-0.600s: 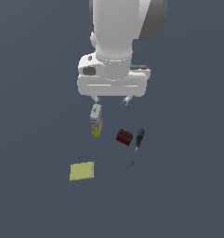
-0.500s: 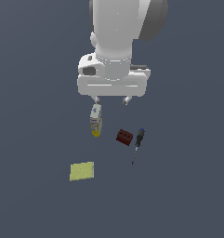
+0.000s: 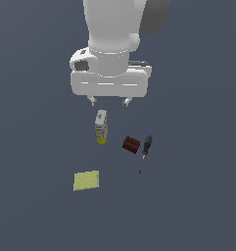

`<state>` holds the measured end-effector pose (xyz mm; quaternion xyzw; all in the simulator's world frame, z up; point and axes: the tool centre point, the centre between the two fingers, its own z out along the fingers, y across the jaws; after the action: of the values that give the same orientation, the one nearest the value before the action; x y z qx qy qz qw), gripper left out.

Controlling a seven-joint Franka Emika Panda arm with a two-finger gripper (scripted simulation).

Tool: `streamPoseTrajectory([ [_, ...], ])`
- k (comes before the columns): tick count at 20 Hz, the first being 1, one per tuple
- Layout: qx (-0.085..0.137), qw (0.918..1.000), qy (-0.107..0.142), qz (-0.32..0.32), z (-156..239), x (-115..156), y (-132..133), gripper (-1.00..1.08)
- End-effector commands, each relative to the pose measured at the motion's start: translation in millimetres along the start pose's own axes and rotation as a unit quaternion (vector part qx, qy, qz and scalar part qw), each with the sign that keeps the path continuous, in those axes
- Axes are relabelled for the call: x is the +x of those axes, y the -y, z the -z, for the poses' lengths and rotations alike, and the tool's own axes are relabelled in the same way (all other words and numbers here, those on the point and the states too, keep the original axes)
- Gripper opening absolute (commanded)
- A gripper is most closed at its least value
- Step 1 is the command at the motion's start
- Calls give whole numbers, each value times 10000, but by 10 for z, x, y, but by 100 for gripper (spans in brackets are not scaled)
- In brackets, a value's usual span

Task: Pick up a designated object from a clutter of objects.

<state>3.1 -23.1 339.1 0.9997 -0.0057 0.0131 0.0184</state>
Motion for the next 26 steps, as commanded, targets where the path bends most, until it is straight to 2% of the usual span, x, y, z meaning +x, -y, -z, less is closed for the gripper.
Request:
streamPoseTrajectory([
  [1, -1, 10000, -1, 3, 7, 3, -2, 100],
  [12, 38, 9999, 36, -108, -327, -166, -142, 100],
  [26, 149, 9988, 122, -453, -1176, -797, -478, 100],
])
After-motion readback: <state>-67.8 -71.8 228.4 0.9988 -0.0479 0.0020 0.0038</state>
